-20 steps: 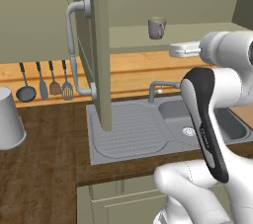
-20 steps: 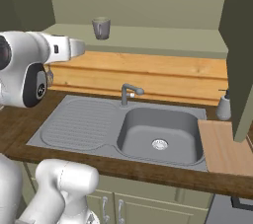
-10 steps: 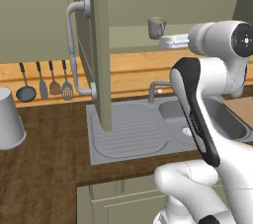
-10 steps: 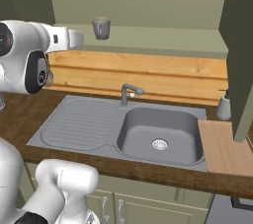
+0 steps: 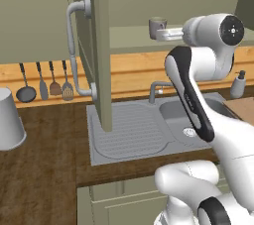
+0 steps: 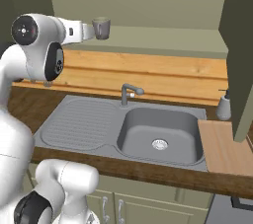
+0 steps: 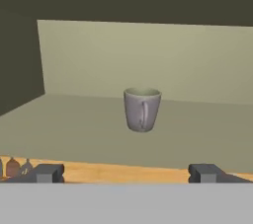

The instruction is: Pick the kettle from the counter and place it on the tray. Then pick the mug from the cabinet and place it on the tray. Then close the cabinet doors.

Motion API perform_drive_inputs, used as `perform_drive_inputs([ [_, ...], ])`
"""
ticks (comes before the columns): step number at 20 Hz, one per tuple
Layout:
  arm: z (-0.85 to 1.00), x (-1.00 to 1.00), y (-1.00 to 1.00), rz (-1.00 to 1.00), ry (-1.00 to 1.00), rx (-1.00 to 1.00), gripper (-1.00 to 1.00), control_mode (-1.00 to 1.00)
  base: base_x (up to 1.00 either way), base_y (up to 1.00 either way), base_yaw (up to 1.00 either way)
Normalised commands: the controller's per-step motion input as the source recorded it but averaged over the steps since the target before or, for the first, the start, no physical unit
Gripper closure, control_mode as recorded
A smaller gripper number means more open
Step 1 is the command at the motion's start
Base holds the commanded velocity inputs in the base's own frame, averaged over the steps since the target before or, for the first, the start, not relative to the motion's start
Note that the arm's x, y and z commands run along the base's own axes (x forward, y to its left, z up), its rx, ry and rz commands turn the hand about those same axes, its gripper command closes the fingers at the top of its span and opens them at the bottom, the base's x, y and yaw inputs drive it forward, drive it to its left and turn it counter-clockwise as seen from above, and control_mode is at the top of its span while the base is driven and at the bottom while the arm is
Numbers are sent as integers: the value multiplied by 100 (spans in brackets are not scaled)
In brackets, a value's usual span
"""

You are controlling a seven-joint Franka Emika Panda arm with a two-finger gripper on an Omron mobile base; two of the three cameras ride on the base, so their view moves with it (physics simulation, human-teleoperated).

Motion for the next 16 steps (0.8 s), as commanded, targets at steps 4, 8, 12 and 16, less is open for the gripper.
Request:
perform_drive_inputs([
  [4,0,50,-4,0,0,0,-100,-100,0,0,0],
  [8,-1,51,-2,0,0,0,-100,-100,0,0,0],
  [12,-8,49,-5,1,0,0,-100,-100,0,0,0],
  [16,-17,41,0,1,0,0,-100,-100,0,0,0],
])
